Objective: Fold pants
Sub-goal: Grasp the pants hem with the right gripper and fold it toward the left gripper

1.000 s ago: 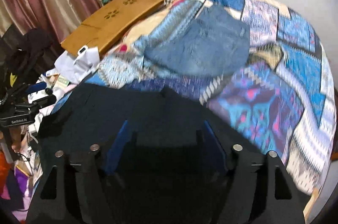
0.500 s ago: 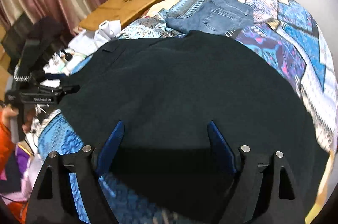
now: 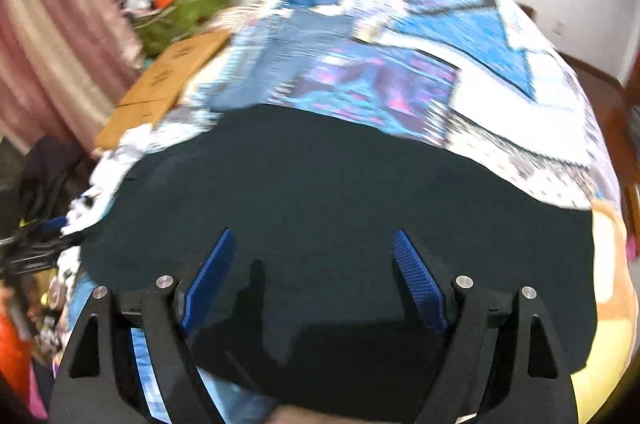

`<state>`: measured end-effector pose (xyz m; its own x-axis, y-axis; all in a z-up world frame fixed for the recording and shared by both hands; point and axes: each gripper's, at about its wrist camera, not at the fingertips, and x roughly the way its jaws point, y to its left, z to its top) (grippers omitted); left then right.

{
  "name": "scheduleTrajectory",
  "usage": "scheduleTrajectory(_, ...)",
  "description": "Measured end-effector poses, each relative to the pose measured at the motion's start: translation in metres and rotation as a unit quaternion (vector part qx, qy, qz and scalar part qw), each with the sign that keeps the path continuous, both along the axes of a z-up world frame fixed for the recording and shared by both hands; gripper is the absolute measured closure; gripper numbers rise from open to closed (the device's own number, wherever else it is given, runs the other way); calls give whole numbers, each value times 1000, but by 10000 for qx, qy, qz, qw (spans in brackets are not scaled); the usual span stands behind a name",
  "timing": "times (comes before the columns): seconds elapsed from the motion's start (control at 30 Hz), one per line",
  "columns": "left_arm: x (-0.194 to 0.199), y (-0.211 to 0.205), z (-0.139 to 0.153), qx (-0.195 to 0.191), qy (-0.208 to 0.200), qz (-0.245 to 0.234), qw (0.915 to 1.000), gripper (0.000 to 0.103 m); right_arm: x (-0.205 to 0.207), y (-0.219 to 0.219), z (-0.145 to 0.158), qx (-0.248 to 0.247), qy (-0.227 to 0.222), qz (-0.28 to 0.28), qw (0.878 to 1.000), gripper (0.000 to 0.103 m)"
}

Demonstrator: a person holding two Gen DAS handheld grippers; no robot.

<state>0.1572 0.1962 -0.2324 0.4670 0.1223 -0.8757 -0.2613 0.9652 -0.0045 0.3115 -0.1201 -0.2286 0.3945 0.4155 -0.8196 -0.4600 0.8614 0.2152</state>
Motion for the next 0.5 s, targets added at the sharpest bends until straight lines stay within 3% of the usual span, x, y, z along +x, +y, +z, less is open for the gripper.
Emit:
scheduleTrajectory(0.07,12,-11,8,77,-70,-132,9999,13,1,-10,-17,-93,196,-82,9997,24)
scheduleTrajectory(0.23,52,-48,18,84,-225,-614,9978,10,-33,-35,-13,-47,-143,1,9999,23)
scheduleTrajectory(0.5,116,-127,-4,-72,158,-1507,9884,10,-60,-100,-3,316,-189,-601,9975,23)
